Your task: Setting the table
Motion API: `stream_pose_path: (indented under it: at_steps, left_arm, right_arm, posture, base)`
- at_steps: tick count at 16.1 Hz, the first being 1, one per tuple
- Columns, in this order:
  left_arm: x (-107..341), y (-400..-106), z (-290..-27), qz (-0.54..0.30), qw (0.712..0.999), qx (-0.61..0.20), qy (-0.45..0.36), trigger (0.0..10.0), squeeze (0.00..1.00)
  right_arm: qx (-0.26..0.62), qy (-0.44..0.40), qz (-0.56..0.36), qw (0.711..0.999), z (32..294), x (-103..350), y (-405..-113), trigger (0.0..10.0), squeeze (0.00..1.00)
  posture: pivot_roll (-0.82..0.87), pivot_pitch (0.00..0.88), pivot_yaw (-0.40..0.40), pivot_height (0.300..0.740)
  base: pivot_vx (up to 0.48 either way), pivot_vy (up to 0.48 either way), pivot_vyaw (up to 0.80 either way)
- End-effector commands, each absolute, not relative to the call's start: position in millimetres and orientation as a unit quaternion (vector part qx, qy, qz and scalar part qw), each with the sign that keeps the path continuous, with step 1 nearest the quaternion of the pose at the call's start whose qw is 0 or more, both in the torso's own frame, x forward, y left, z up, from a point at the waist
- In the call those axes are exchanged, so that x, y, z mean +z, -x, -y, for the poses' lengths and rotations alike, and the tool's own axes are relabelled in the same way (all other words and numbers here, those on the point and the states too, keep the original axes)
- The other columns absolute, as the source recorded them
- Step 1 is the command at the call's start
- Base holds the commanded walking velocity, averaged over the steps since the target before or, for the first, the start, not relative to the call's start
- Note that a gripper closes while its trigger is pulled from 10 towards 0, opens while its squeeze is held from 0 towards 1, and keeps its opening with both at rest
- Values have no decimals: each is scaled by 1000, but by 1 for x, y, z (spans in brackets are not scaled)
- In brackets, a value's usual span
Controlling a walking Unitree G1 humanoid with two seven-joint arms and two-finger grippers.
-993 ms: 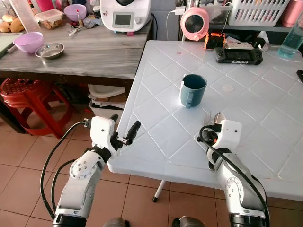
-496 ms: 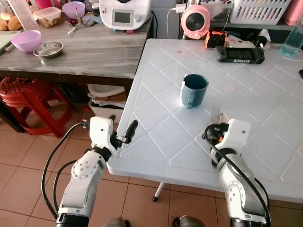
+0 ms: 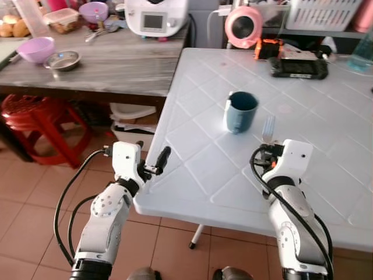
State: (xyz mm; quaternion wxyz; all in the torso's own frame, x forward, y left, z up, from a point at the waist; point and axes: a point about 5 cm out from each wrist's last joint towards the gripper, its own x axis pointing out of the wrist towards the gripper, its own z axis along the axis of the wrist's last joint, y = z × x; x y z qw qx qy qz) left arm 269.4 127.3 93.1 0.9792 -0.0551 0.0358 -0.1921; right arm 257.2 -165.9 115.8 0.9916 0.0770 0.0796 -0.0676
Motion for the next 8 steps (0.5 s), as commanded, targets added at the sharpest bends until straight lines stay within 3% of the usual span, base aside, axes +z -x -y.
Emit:
stream_pose_path:
  at_steps: [1, 6, 8]
  left_arm:
    - [91, -268, -131, -41, 980, -188, 52, 10000, 0]
    - [93, -269, -130, -38, 979, -193, 55, 10000, 0]
    - [93, -268, -128, -37, 978, -196, 58, 10000, 0]
  right_arm:
    - [-59, -78, -76, 992, 161, 117, -258, 10000, 0]
    - [-56, -70, -72, 993, 159, 116, -256, 10000, 0]
    - [-53, -62, -64, 995, 158, 119, -256, 10000, 0]
  posture:
    - [-42, 13, 46, 740]
    - [-45, 16, 46, 740]
    - [-46, 16, 46, 740]
  base:
    - [0, 240, 0]
    - [0, 269, 0]
    - [0, 480, 0]
